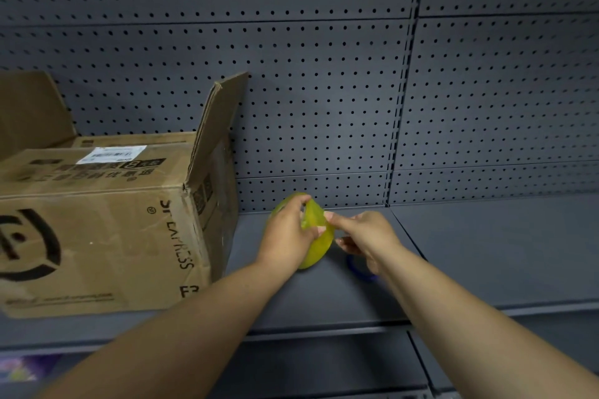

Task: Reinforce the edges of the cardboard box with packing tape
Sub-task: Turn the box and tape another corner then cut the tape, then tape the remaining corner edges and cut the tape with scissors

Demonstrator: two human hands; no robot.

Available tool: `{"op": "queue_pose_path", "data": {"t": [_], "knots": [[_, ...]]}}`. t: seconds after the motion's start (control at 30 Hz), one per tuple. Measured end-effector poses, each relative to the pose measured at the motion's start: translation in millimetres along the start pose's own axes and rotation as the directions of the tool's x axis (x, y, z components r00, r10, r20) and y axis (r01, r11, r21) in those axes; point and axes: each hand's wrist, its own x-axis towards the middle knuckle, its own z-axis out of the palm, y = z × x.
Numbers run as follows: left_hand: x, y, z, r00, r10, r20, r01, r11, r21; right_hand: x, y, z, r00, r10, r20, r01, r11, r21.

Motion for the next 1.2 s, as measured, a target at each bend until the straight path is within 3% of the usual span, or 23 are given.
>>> {"op": "queue_pose_path", "data": {"t": [0.2,0.3,0.43,0.63,0.77,0.87,0.97,1.1,1.2], "knots": [[11,-3,-10,0.999,0.041,-0.019,-0.038,0.988,0.149,8,7,-39,0.975,0.060,-0.213,-0.052,0.998,0.039],[16,-11,-10,0.994,0.079,0.077,-0.099,0.947,0.306,5,7,-45,0.956,0.028,-0.291,0.013,0.990,0.138],[18,-33,0,0.959,0.087,0.268,-0.219,0.828,0.516,-1,-3,-34,0.945,-0.094,-0.313,0.150,0.975,0.162],[16,-62,8,0.920,0.007,0.393,-0.244,0.793,0.558,-29,-35,-4,0.910,-0.330,-0.251,0.361,0.929,0.086],[0,-47,-9,0.931,0.121,0.344,-0.297,0.798,0.524,-52,-61,24,0.837,-0.528,-0.148,0.527,0.849,-0.045],[-34,-42,-38,0.934,0.256,0.250,-0.338,0.860,0.382,-72,-82,48,0.754,-0.655,-0.041,0.650,0.754,-0.097],[-72,-54,-79,0.911,0.402,0.090,-0.412,0.886,0.212,-96,-100,83,0.667,-0.728,0.158,0.744,0.646,-0.169],[-105,-95,-153,0.888,0.443,-0.121,-0.429,0.894,0.126,-121,-118,154,0.480,-0.748,0.459,0.877,0.414,-0.244],[-118,-133,-210,0.848,0.416,-0.328,-0.387,0.910,0.151,-134,-128,220,0.315,-0.650,0.691,0.944,0.139,-0.300]]}}
